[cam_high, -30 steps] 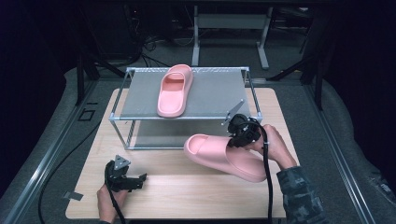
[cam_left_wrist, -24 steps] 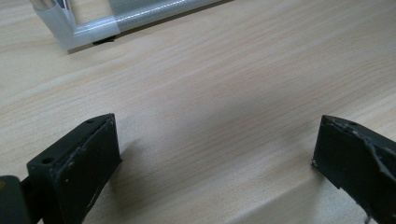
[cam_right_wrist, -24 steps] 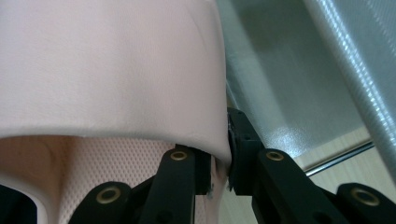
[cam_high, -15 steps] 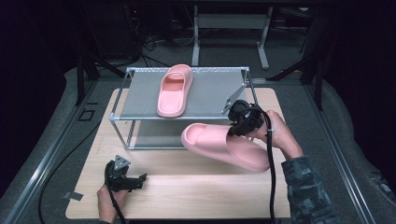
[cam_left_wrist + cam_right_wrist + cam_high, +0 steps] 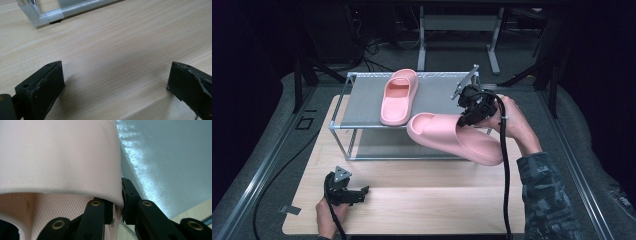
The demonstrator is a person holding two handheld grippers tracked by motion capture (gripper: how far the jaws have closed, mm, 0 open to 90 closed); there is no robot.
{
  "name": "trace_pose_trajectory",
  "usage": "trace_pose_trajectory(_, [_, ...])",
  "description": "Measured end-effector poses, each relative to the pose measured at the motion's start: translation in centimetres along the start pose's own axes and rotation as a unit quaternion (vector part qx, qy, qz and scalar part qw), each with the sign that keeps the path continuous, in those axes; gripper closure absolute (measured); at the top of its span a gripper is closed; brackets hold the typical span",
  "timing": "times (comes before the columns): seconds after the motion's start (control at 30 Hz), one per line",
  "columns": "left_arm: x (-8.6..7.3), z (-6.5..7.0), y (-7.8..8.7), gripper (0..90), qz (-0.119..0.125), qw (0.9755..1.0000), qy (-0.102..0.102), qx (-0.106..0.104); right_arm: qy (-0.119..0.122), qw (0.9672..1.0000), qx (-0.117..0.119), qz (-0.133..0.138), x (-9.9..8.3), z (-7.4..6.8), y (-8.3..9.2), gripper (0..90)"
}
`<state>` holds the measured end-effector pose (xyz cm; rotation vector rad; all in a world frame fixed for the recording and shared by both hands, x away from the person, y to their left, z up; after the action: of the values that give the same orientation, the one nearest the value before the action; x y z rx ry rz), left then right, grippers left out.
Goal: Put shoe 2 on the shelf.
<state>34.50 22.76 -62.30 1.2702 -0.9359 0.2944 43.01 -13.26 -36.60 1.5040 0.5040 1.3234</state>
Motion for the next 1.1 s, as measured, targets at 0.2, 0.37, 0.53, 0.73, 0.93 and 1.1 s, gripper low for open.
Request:
trace_pose_trajectory(0.2, [0.0,0.0,0.0,0.6,0.000,1.0000,0.000,0.000,-0.016,0.9995,-0.026,-0.009,0.8,1.5,0.5,82.2])
trace_pose_trajectory(0.37, [0.0,0.0,0.0,0.6,0.000,1.0000,0.000,-0.001,-0.053,0.9965,-0.061,-0.021,1.2,3.1,-0.1,82.2])
trace_pose_trajectory(0.53, [0.0,0.0,0.0,0.6,0.000,1.0000,0.000,0.000,-0.097,0.9891,-0.100,-0.046,1.8,4.5,-1.3,82.2])
trace_pose_trajectory(0.73, [0.0,0.0,0.0,0.6,0.000,1.0000,0.000,0.000,-0.164,0.9727,-0.143,-0.081,2.6,6.1,-2.8,82.2])
trace_pose_trajectory(0.93, [0.0,0.0,0.0,0.6,-0.001,1.0000,0.000,-0.001,-0.226,0.9570,-0.160,-0.087,3.0,7.6,-3.6,82.1])
trace_pose_trajectory(1.1, [0.0,0.0,0.0,0.6,-0.001,1.0000,0.000,-0.001,-0.265,0.9428,-0.178,-0.096,3.5,8.6,-4.5,82.0])
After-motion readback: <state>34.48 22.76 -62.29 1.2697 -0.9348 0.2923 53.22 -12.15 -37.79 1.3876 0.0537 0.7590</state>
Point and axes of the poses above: each handheld gripper's, and its own axes: y roughly backward along the jaws, x roughly out of its top, z roughly to its right, the point moved 7 cm from there along -y, roughly forward along the jaws, and after that the axes turned 2 degrees about z, right-handed, at the moved point
